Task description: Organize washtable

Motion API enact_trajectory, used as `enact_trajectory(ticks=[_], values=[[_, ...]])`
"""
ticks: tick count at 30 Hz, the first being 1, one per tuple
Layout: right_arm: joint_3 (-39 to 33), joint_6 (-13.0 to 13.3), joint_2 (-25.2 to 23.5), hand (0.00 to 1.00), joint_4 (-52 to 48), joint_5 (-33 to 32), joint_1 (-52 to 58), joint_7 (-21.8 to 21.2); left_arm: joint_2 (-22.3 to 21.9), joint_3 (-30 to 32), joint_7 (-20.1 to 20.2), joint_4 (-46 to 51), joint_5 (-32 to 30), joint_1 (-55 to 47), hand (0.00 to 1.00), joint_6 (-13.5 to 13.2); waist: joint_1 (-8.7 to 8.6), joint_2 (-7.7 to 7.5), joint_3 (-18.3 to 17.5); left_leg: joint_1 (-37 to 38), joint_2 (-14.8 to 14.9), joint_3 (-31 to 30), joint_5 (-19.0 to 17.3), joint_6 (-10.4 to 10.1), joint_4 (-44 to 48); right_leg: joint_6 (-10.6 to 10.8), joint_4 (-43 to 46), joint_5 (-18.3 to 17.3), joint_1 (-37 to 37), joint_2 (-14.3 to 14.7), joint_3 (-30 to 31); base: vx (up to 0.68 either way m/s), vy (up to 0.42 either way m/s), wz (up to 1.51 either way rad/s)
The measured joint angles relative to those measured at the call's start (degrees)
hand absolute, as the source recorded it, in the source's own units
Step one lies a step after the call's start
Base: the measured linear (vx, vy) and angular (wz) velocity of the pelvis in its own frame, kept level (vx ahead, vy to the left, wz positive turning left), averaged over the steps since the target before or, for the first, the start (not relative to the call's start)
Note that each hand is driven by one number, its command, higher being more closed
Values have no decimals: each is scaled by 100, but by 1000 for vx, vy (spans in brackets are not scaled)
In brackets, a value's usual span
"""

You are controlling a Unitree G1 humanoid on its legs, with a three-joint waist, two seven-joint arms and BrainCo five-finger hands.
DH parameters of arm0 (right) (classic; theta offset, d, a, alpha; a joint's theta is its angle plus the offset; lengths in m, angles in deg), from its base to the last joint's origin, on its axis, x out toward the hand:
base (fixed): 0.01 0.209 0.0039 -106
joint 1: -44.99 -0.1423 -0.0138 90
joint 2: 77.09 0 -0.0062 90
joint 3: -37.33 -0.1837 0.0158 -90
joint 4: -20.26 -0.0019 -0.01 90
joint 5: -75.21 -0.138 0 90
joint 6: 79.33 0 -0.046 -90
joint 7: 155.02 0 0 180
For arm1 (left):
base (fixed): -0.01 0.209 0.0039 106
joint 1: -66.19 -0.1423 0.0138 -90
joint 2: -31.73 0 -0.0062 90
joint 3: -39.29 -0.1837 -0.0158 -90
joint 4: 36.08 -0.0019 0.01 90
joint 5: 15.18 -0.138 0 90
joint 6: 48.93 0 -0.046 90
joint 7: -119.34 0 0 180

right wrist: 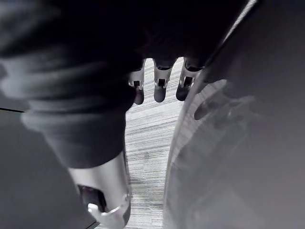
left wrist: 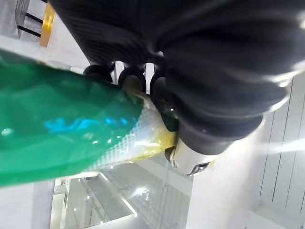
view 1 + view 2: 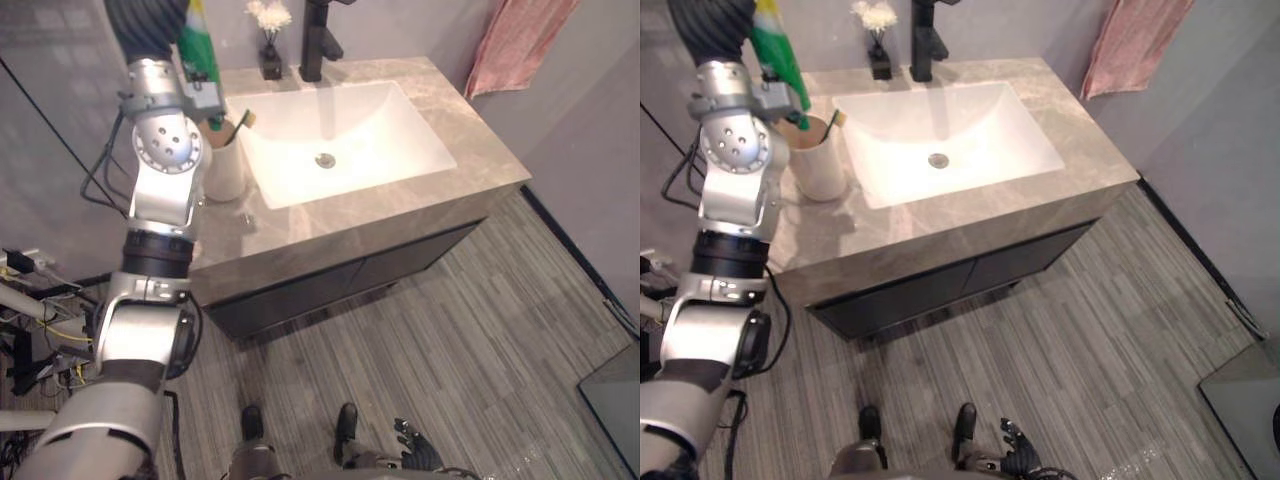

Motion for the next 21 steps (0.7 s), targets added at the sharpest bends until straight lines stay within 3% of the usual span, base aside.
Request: enact_trajectory(ticks=[7,13,15,16,17,20,21], values=[[-1,1,2,0,-168,-6,27,6,8,-11,-8,0,-15,282,100,3,-101,-18,11,-111,55,-2,9,-19,3,0,1,0,-132,68,93,5,-9,-5],[-10,3,15,0,-238,-14,26,10,83,-19,-59,0,-121,630,100,21,-120,-124,181,-289,132,-50,43,-75,6,11,2,-9,-321,159,220,4,-26,-4],[-18,4,20,0,-253,-14,29,16,92,-21,-123,0,-141,723,100,79,-128,-189,293,-309,132,-40,72,-118,22,194,3,-226,-326,145,247,-4,-48,-1],[-28,2,19,0,-256,-14,15,20,90,-20,-151,0,-177,835,100,93,-120,-234,342,-378,126,-44,102,-163,61,64,60,-495,-416,133,175,-15,-53,-4],[-44,2,20,0,-261,-14,13,21,99,-11,-158,0,-187,876,100,93,-106,-239,345,-399,133,-39,131,-205,48,62,99,-537,-475,119,81,-8,-62,-10],[-58,-1,6,0,-316,-16,16,27,108,16,-260,-65,-239,1059,100,126,-123,-274,439,-475,202,-38,216,-265,207,28,219,-482,-540,104,-95,22,-37,-9],[-74,0,12,0,-387,-21,21,28,108,23,-270,-127,-250,1100,100,140,-124,-276,458,-483,202,-32,187,-242,274,-73,242,-422,-539,96,-100,56,-4,-2]])
